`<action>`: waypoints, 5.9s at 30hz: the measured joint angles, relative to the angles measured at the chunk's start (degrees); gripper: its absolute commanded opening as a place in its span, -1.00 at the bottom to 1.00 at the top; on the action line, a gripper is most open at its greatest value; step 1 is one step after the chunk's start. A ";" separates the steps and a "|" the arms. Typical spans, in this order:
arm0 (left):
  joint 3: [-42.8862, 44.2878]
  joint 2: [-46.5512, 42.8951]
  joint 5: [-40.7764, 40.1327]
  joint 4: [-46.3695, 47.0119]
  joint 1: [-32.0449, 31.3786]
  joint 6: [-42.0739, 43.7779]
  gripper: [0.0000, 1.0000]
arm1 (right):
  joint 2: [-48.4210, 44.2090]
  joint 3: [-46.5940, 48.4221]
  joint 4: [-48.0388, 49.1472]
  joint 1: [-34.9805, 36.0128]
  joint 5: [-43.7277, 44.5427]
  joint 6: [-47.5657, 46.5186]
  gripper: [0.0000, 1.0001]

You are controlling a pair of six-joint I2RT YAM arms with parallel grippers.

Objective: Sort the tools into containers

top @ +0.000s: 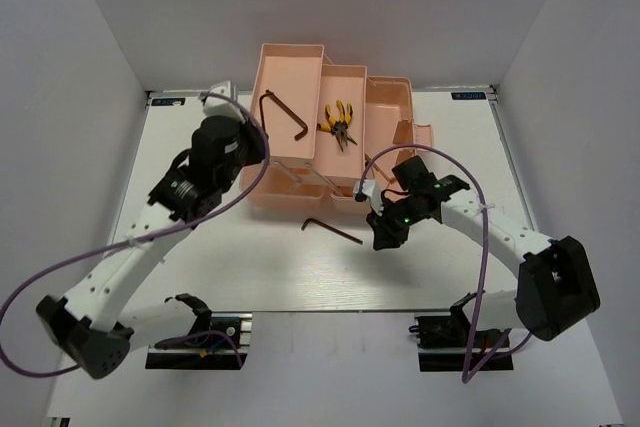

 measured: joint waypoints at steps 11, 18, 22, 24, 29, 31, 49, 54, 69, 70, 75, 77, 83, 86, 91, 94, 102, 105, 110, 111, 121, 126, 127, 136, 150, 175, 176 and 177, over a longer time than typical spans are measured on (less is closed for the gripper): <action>14.91 23.63 -2.01 6.84 1.77 5.44 -0.50 | 0.35 -4.04 11.87 3.21 9.90 4.22 -0.14; 16.41 29.00 -2.60 6.32 3.74 6.56 0.39 | 1.51 -8.15 19.56 5.31 13.57 4.26 0.00; 16.96 29.09 -1.92 6.12 4.46 6.73 0.42 | 4.63 -8.09 22.49 6.38 14.56 4.26 0.03; 17.14 28.65 -1.33 6.14 4.59 7.06 0.39 | 5.75 -8.02 23.63 6.86 14.95 4.37 0.03; 6.82 17.53 3.19 9.33 4.57 10.14 0.23 | 8.33 -6.32 26.73 7.91 16.61 6.08 0.03; -1.38 8.63 5.57 10.54 4.57 11.87 0.30 | 9.46 -5.51 28.50 8.66 18.05 7.48 0.03; -27.06 -26.12 10.34 9.22 4.55 17.40 0.98 | 15.41 -5.62 36.96 15.04 27.36 14.86 -0.04; -27.06 -26.12 10.23 9.14 4.55 17.40 0.98 | 15.78 -6.23 38.84 15.10 28.00 15.08 -0.24; -27.06 -27.41 9.09 8.70 4.55 17.42 0.98 | 12.37 -9.33 37.90 17.03 28.37 12.92 -1.00; -27.06 -27.41 9.05 8.68 4.55 17.40 0.98 | 11.67 -9.42 36.26 17.05 27.32 12.31 -1.00; -27.06 -27.41 8.50 8.68 4.55 17.42 0.98 | 6.19 -9.25 22.75 17.11 15.82 7.34 -1.00; -27.06 -27.41 8.00 8.46 4.55 17.38 0.98 | 4.11 -7.54 16.28 17.22 11.23 5.14 -1.00; -27.15 -27.41 6.29 7.72 4.55 17.31 0.98 | 2.34 4.02 5.62 17.44 3.76 0.83 -1.00; -27.15 -27.50 4.83 7.41 4.55 17.07 0.98 | 2.21 9.94 3.52 17.42 2.67 0.22 -1.00; -27.15 -28.35 1.36 6.38 4.55 16.22 0.98 | 2.62 21.14 -0.26 17.42 3.32 -0.02 -1.00; -27.17 -29.24 -1.42 5.84 4.55 15.39 0.98 | 4.68 29.88 -1.40 17.42 5.38 0.63 -1.00; -27.91 -30.95 -5.84 4.55 4.55 14.32 0.98 | 17.81 51.84 6.05 17.16 19.87 7.67 -1.00; -27.91 -30.91 -6.47 4.20 4.55 14.29 0.98 | 24.20 57.90 8.35 16.79 24.72 10.91 -1.00; -27.91 -30.82 -7.52 3.69 4.55 13.94 0.98 | 34.45 64.61 14.03 16.15 33.68 16.70 -1.00; -27.91 -30.77 -7.63 3.61 4.55 13.90 0.98 | 36.06 65.22 14.75 15.93 35.28 18.14 -1.00; -27.93 -29.29 -8.11 3.61 4.55 13.73 0.98 | 40.89 64.19 16.09 12.37 39.56 29.66 0.22; -27.91 -27.89 -8.90 3.23 4.55 13.42 0.98 | 37.13 61.66 16.79 11.54 32.65 30.75 0.33; -27.91 -27.50 -9.38 2.97 4.55 13.07 0.98 | 36.28 61.48 16.65 11.26 30.38 30.75 0.30; -26.56 -20.04 -14.62 -2.93 4.57 8.74 0.98 | 31.28 61.13 8.41 8.66 -12.68 11.87 -0.41; -26.47 -23.08 -16.06 -4.31 4.55 7.65 0.98 | 28.83 39.63 6.32 27.74 12.41 -7.82 0.34; -24.74 -40.13 -28.39 -21.00 4.72 -10.29 0.60 | 40.22 35.82 29.77 33.05 46.10 -9.42 -0.18; -24.74 -41.53 -28.70 -21.29 4.72 -10.84 0.58 | 40.22 35.93 29.83 32.89 46.03 -9.62 -0.28; -24.74 -42.47 -28.92 -21.57 4.72 -11.41 0.58 | 40.22 36.24 29.99 32.65 46.01 -9.66 -0.41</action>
